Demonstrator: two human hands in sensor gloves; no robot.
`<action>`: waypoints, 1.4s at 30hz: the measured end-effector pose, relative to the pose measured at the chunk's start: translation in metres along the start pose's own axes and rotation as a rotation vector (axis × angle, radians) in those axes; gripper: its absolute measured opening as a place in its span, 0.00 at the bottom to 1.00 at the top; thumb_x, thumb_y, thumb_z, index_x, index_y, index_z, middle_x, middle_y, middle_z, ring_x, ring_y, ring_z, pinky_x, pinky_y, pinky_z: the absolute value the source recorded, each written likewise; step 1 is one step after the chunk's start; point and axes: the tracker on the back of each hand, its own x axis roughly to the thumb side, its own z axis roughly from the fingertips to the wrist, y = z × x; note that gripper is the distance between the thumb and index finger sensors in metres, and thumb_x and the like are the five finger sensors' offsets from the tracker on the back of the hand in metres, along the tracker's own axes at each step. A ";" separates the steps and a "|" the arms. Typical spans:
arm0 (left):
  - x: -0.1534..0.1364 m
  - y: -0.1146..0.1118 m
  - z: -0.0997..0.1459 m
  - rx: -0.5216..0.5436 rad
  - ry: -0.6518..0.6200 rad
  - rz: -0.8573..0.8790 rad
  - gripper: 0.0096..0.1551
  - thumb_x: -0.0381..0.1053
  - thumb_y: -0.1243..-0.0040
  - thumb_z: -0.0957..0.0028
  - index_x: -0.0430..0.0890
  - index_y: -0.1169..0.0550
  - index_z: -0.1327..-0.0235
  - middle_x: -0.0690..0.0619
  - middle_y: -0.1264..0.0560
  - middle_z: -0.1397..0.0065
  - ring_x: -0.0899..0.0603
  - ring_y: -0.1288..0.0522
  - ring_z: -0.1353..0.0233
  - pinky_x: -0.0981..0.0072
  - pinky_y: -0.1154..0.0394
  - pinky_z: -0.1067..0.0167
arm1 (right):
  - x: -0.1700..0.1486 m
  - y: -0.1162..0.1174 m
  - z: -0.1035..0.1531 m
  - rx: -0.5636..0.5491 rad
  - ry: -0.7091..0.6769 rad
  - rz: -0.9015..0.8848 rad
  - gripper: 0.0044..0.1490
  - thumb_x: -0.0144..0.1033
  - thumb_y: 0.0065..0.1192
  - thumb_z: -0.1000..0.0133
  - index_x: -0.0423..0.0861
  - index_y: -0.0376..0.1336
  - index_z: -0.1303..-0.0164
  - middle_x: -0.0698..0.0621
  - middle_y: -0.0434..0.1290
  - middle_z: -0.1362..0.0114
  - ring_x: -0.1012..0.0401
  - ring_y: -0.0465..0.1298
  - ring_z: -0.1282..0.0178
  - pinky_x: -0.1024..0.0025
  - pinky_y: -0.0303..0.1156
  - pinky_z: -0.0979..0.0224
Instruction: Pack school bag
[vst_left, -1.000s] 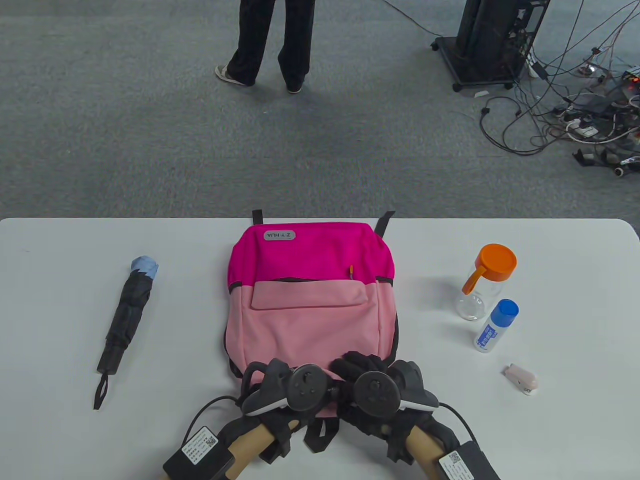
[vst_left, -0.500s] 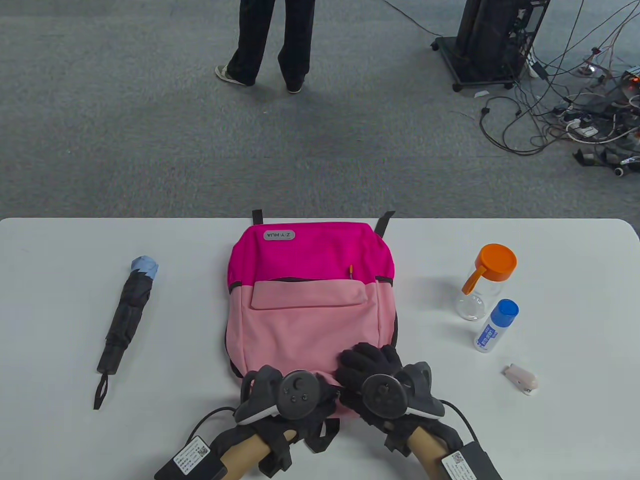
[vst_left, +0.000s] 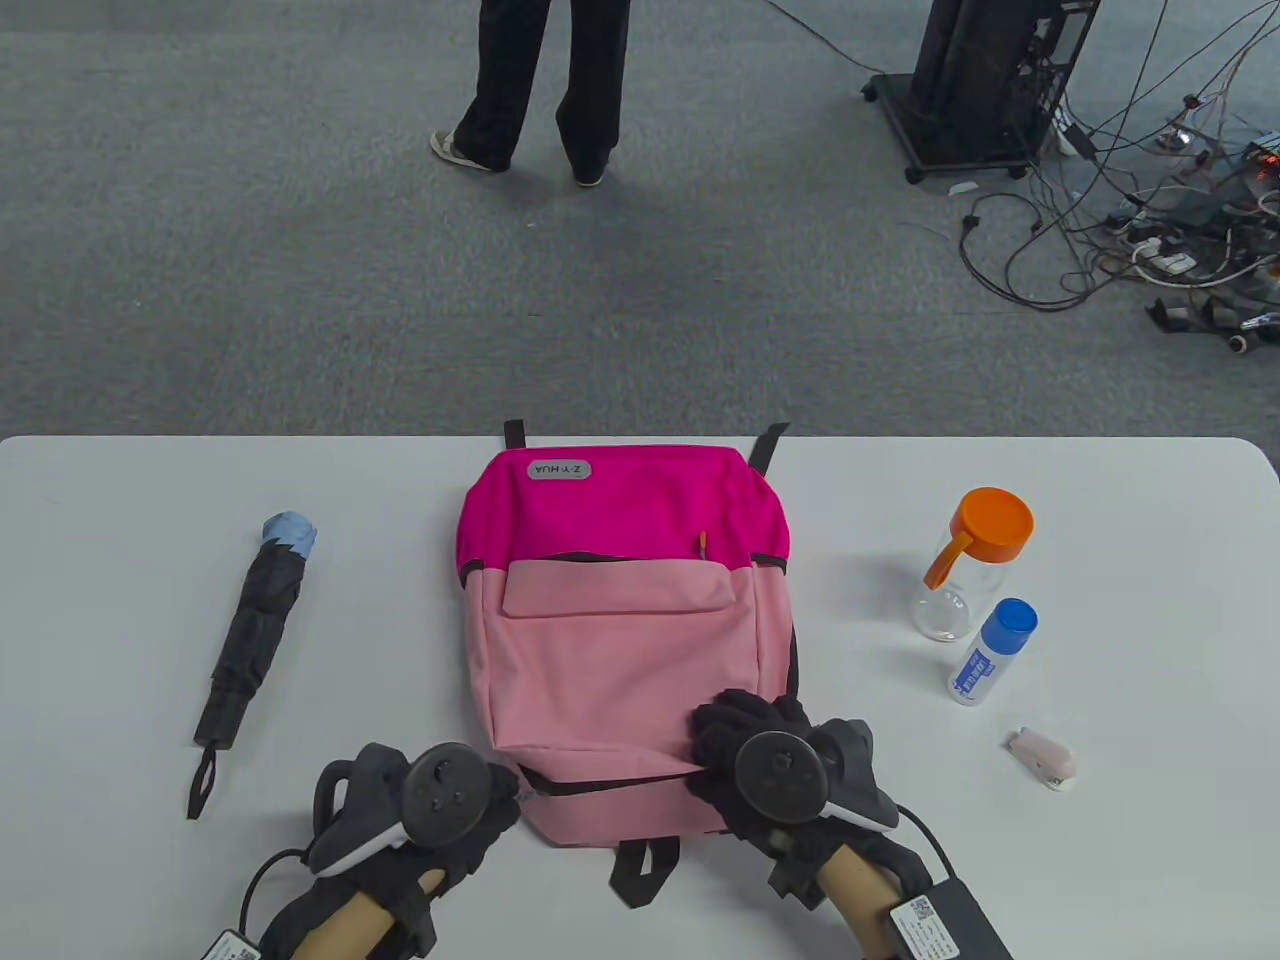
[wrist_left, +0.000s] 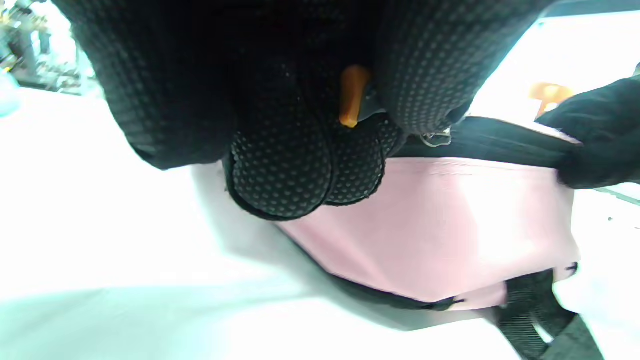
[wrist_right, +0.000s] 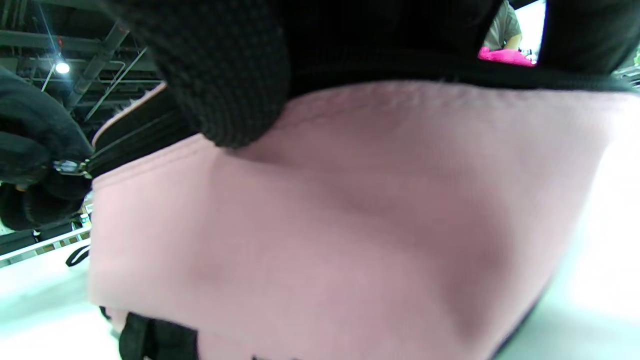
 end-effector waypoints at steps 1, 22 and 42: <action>-0.007 0.000 -0.002 0.009 0.022 -0.026 0.22 0.54 0.29 0.50 0.48 0.10 0.47 0.49 0.06 0.50 0.45 0.07 0.55 0.55 0.10 0.55 | -0.001 -0.001 0.000 0.006 0.004 0.007 0.26 0.40 0.72 0.51 0.36 0.77 0.52 0.35 0.79 0.29 0.35 0.73 0.23 0.15 0.68 0.34; -0.085 -0.023 -0.143 0.072 0.504 -0.280 0.22 0.57 0.30 0.53 0.52 0.10 0.48 0.52 0.09 0.46 0.37 0.13 0.38 0.44 0.17 0.39 | -0.030 0.002 0.026 0.094 -0.070 -0.237 0.24 0.37 0.71 0.51 0.37 0.76 0.51 0.38 0.77 0.27 0.38 0.66 0.18 0.18 0.63 0.32; -0.058 0.047 -0.063 0.289 0.290 -0.162 0.39 0.61 0.35 0.48 0.47 0.25 0.24 0.40 0.26 0.18 0.26 0.30 0.21 0.32 0.30 0.27 | -0.027 0.010 0.030 0.092 -0.026 -0.214 0.24 0.38 0.72 0.48 0.37 0.75 0.49 0.39 0.75 0.25 0.41 0.62 0.16 0.20 0.59 0.30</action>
